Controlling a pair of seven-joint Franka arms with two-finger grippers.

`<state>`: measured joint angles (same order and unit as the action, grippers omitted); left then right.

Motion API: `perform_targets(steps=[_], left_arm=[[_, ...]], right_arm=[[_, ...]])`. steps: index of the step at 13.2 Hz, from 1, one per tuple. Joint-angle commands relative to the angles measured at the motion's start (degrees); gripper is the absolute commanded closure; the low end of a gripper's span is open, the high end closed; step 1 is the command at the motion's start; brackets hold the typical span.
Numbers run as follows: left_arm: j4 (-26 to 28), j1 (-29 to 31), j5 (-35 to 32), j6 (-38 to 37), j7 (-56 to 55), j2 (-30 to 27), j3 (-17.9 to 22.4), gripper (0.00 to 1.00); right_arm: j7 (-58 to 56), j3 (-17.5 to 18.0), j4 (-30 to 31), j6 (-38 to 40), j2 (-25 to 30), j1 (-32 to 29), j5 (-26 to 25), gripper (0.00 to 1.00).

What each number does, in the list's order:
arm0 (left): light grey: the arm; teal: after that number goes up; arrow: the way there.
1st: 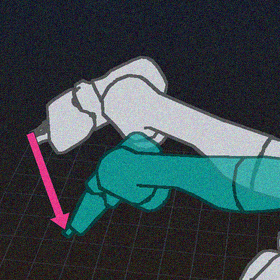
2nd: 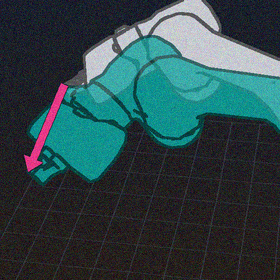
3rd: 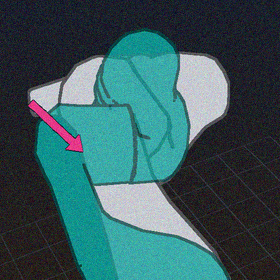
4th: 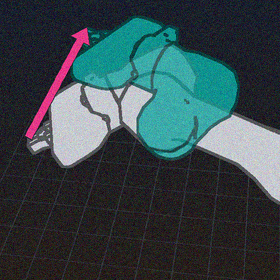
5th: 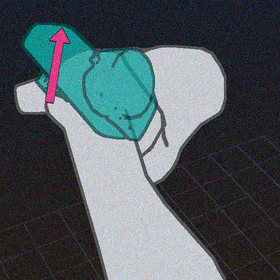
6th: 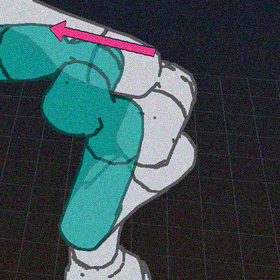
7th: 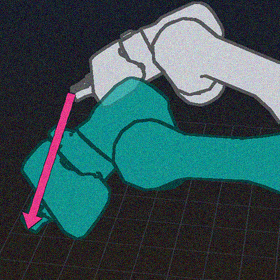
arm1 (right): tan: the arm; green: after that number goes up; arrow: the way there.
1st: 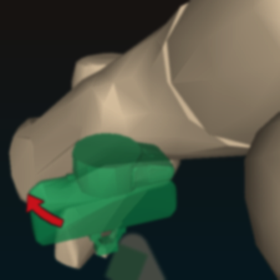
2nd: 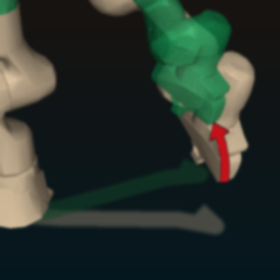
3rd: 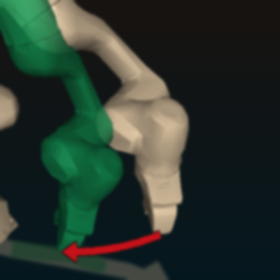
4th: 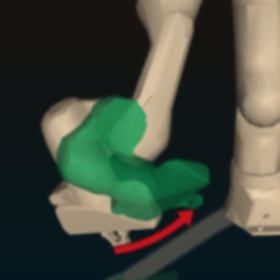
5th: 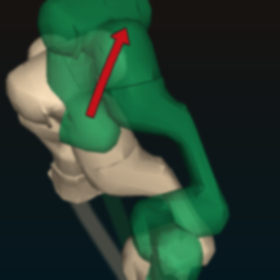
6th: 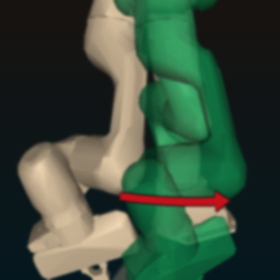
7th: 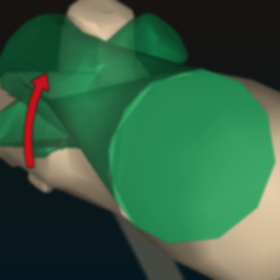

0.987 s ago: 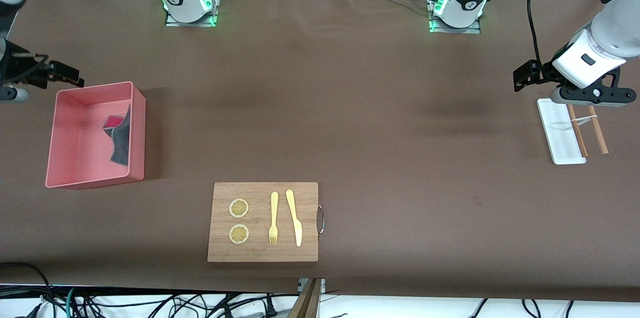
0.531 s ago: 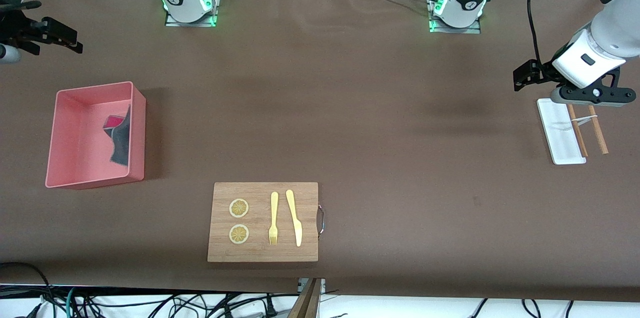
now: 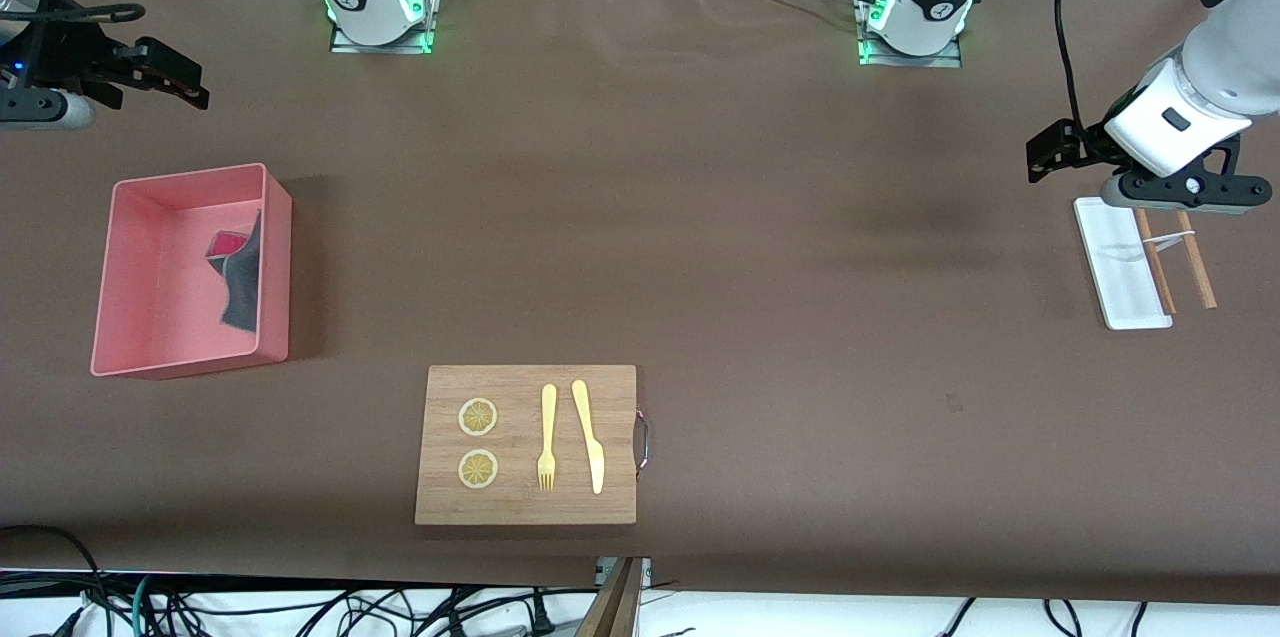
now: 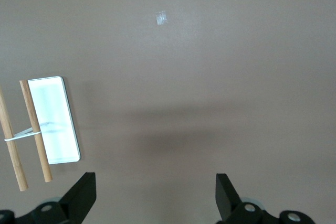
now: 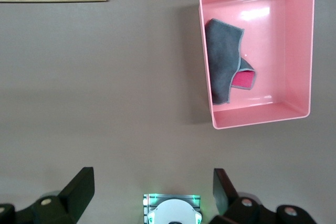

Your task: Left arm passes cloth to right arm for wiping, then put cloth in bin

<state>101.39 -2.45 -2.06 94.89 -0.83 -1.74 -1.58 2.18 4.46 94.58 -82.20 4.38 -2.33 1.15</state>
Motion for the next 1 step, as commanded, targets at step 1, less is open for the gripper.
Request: perform_targets(steps=[1], left_arm=[[-0.6,-0.4,-0.2,-0.6,-0.3,0.1,0.0,0.0]], right_arm=[[0.1,0.0,-0.7,0.0,-0.1,-0.1,0.3,0.0]])
